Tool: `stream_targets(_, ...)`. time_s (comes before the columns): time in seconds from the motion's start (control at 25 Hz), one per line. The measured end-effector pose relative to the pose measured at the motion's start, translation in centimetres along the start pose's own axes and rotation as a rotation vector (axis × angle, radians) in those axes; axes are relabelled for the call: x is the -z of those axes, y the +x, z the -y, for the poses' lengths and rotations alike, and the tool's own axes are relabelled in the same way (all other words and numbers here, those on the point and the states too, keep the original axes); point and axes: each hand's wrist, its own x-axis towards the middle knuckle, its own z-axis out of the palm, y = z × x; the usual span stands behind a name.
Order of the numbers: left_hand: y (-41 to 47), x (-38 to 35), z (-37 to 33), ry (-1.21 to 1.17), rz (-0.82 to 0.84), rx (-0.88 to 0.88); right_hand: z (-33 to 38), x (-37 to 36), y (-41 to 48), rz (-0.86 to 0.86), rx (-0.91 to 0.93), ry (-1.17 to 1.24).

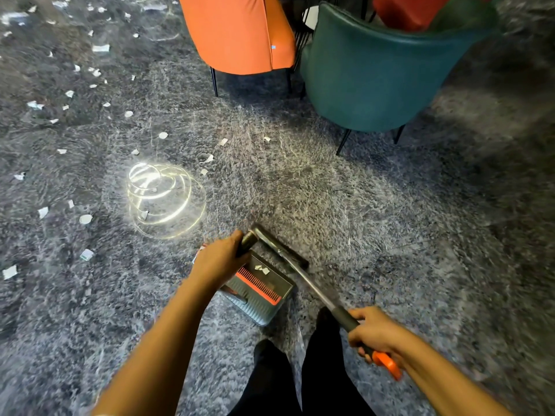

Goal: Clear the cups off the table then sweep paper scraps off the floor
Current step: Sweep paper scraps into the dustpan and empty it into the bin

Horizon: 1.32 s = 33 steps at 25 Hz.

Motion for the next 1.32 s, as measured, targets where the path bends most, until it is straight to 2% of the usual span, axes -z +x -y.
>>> stream_targets(0.32,-1.0,-0.2,1.5,-0.185,-0.024,0.022,2.9,2.7,-3.2,0.139,0.065,0.050)
stream_targets(0.44,-3.3,-0.1,3.3,-0.283,-0.091,0.107,5.3,1.5,-3.1,0.109,0.103,-0.072)
stream_targets(0.64,-7.4,0.5,8.1,-0.558,-0.273,0.365,10.6,-1.7,-0.3,0.074,0.188,-0.254)
stream_targets(0.76,-9.2,0.4,10.7,-0.627,-0.338,0.478,14.3,-3.3,2.2,0.045,0.224,-0.360)
stream_targets(1.04,-9.2,0.5,13.9,-0.667,-0.345,0.572,22.6,-5.7,7.9,0.076,0.282,-0.612)
stream_targets(1.12,-8.4,0.9,14.8,-0.677,-0.352,0.587,23.1,-6.6,8.9,0.094,0.293,-0.699)
stream_targets(1.32,-6.0,1.6,16.2,-0.711,-0.387,0.660,23.3,-6.9,9.4,0.262,0.221,-0.829)
